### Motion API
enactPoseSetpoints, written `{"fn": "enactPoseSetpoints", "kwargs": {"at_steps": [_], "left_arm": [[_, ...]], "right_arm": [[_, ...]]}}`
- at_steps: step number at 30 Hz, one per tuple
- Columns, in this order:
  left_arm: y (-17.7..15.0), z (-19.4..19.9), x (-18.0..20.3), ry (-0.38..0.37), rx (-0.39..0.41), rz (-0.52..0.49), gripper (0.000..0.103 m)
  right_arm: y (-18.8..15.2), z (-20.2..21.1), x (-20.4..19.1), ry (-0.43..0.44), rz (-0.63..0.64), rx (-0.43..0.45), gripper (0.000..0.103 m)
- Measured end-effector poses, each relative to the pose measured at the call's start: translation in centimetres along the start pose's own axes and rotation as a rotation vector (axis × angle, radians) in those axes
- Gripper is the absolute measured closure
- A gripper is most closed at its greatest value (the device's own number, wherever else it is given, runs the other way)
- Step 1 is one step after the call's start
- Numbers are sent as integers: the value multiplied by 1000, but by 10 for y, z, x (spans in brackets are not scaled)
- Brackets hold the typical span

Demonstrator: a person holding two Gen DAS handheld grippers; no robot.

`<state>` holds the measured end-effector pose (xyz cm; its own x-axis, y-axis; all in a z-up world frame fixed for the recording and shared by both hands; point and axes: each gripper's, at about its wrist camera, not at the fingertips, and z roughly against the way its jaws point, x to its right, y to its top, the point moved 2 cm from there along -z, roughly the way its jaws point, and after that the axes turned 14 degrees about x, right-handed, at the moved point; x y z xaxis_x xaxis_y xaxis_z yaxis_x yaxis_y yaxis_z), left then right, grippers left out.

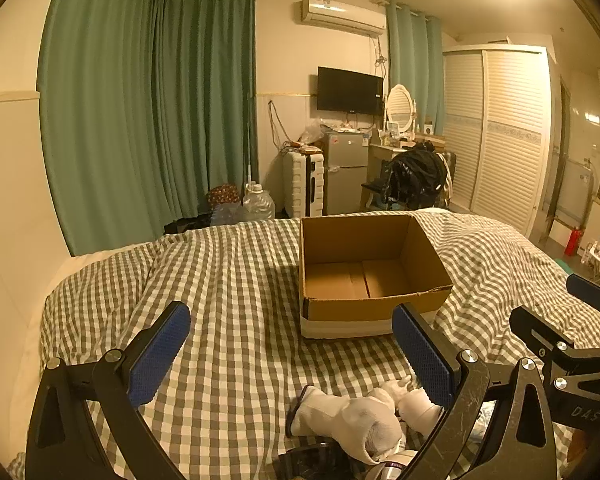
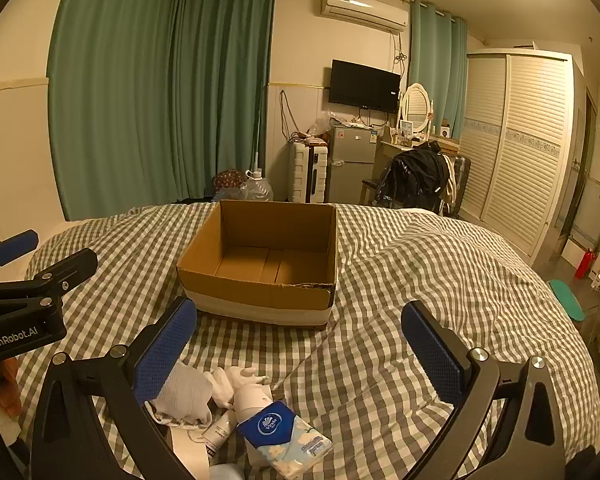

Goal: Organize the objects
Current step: 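Move both tools toward the pile of items beside the box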

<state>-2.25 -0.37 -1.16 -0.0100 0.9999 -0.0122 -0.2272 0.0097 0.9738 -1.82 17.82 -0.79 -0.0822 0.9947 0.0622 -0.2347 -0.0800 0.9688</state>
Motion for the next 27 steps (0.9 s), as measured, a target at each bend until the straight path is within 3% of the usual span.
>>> {"fn": "enactPoseSetpoints", "kwargs": {"at_steps": [27], "left_arm": [[-4,-2,1,-15,3,21,0]], "right_arm": [[-4,-3,4,5,5,-15,0]]}}
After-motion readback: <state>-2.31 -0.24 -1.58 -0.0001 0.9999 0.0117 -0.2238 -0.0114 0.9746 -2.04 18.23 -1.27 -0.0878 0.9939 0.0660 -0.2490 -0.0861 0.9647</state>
